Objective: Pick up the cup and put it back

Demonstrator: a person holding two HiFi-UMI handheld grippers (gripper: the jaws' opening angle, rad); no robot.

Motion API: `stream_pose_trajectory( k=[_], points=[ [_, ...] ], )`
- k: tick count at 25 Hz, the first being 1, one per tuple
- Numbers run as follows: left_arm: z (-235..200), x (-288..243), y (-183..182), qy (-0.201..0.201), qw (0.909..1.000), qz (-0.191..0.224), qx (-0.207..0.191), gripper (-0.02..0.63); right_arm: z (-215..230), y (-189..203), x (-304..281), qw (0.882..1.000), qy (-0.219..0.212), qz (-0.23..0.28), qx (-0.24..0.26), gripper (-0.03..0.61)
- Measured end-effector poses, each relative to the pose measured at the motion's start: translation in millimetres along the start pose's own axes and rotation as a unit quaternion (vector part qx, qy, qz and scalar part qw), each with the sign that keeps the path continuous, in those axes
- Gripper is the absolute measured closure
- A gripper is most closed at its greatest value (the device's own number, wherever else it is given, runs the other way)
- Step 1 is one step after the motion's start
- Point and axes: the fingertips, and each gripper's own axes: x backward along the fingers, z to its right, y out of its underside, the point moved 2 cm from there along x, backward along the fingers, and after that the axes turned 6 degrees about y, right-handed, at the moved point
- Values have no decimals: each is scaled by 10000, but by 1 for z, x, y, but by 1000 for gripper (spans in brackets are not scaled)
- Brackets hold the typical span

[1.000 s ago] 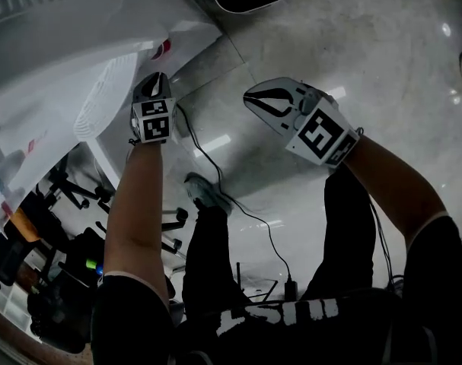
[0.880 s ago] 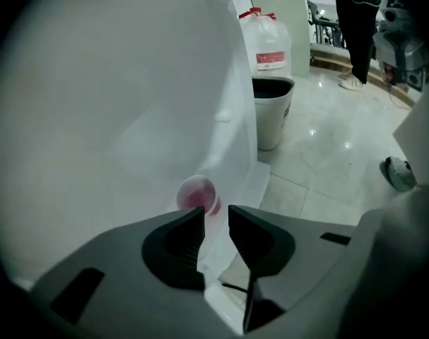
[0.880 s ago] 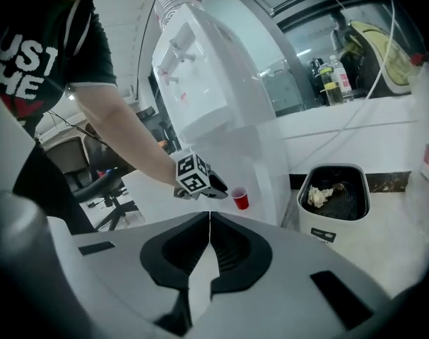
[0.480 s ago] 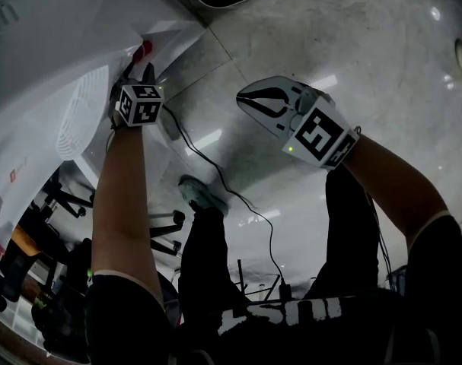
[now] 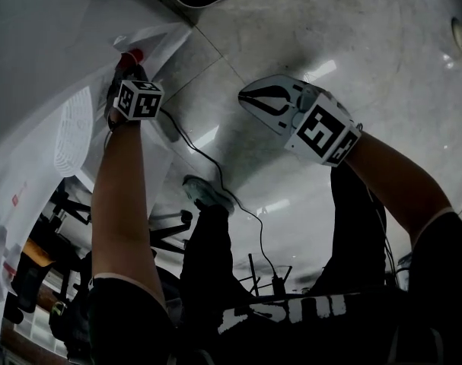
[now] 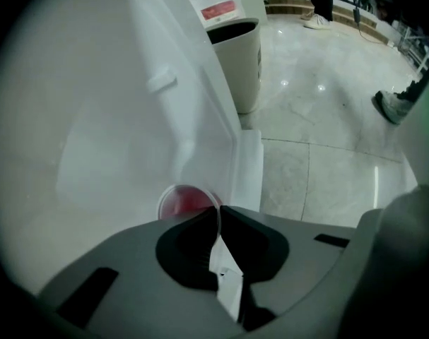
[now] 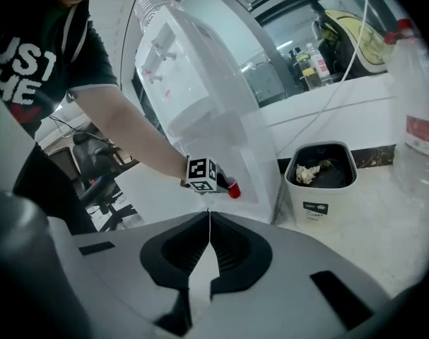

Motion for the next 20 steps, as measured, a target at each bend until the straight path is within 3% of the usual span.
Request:
stream_pose_trajectory(
  k=[3,7,12,20],
  points=[
    [23,24,-9,286,9992,152,249,589,-12,-6,4,10000,-4,-53,-38,545],
    [67,64,-7,749,9965,262,269,589,-40,-25,12,9999,-41,-65,-122,544],
    [92,107,-11,857,9951,371,340,591,-62,-56,35,9999,-3,-50,91,544],
    [125,220,-23,1251,9899,562,369,591,-114,-116,89,9996,66,-255,144,544]
  ],
)
